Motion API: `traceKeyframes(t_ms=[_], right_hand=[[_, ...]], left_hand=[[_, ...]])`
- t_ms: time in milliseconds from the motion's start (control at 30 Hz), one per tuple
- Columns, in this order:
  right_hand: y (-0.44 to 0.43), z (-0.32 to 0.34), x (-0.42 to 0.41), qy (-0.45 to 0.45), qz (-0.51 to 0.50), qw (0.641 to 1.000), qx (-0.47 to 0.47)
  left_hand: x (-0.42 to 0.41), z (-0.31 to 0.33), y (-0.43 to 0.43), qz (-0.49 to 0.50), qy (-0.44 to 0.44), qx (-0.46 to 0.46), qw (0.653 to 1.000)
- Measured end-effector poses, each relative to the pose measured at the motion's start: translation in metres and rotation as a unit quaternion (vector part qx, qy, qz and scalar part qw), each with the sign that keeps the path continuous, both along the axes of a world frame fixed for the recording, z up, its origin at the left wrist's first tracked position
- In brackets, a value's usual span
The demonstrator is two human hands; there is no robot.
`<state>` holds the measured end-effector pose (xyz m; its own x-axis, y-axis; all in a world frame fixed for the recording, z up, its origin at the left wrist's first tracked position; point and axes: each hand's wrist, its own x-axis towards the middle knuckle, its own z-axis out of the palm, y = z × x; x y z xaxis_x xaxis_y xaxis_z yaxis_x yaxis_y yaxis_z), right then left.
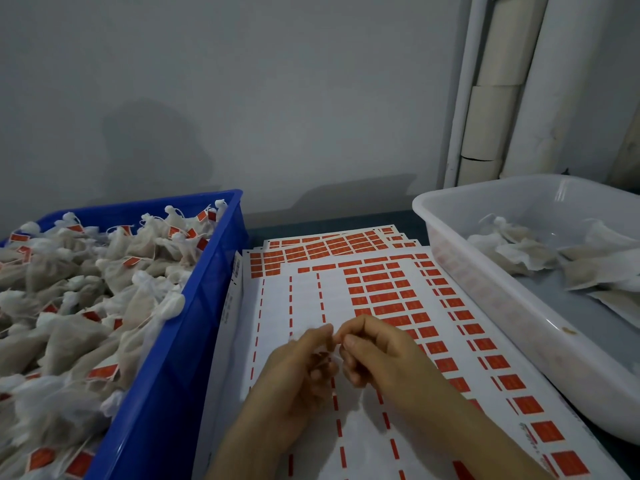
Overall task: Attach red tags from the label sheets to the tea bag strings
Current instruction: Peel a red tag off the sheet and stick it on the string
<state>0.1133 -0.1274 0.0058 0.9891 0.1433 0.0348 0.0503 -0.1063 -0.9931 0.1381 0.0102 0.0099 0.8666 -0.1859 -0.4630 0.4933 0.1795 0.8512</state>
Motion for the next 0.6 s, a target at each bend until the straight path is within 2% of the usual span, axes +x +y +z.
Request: traceKeyframes(t_ms=[100, 200, 267, 433, 500, 600], right_hand=[[0.003, -0.006, 0.0, -0.003, -0.023, 0.993, -0.115], [0.005, -0.012, 0.002, -0.022, -0.056, 0.971, -0.232], [0.005, -0.013, 0.003, -0.043, -0.056, 0.953, -0.296], [0.003, -0.017, 0.002, -0.119, -0.033, 0.923, -0.364], [0.004, -0.019, 0.001, -0.136, -0.034, 0.919, -0.368], [0.004, -0.025, 0.003, -0.179, -0.057, 0.896, -0.402]], left_hand=[[0.0, -0.002, -0.002, 0.014, -0.072, 0.168, 0.983], [-0.002, -0.003, -0.004, 0.013, -0.149, 0.343, 0.927], [-0.002, -0.005, -0.006, -0.005, -0.19, 0.408, 0.893], [-0.003, -0.014, -0.004, -0.084, -0.264, 0.516, 0.81], [0.001, -0.017, -0.001, -0.129, -0.241, 0.54, 0.796], [0.021, -0.012, 0.006, -0.219, -0.122, 0.61, 0.752]])
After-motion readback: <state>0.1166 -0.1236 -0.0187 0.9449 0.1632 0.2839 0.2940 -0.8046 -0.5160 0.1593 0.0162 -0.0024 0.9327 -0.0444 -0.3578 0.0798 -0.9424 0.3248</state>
